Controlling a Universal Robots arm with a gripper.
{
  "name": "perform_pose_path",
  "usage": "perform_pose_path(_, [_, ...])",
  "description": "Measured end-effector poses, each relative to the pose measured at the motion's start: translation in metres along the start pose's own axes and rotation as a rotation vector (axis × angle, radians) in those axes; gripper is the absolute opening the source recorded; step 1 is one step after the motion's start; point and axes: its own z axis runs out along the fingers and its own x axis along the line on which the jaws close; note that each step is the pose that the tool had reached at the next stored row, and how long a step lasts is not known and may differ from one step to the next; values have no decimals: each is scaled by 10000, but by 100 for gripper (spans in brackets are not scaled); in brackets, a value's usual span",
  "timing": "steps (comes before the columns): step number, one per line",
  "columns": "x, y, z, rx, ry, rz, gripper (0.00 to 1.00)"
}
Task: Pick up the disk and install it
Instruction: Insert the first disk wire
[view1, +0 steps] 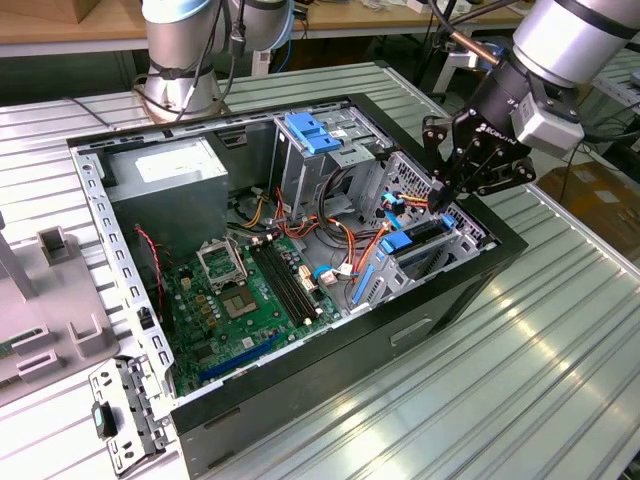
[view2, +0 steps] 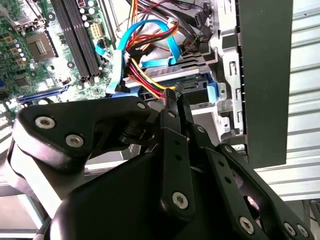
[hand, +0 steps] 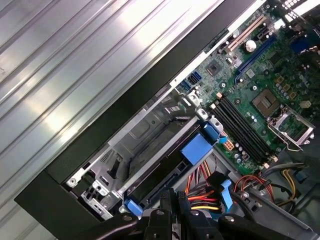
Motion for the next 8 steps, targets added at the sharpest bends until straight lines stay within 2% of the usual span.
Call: perform_pose_path(8, [-69,70,7,0,1,0,17])
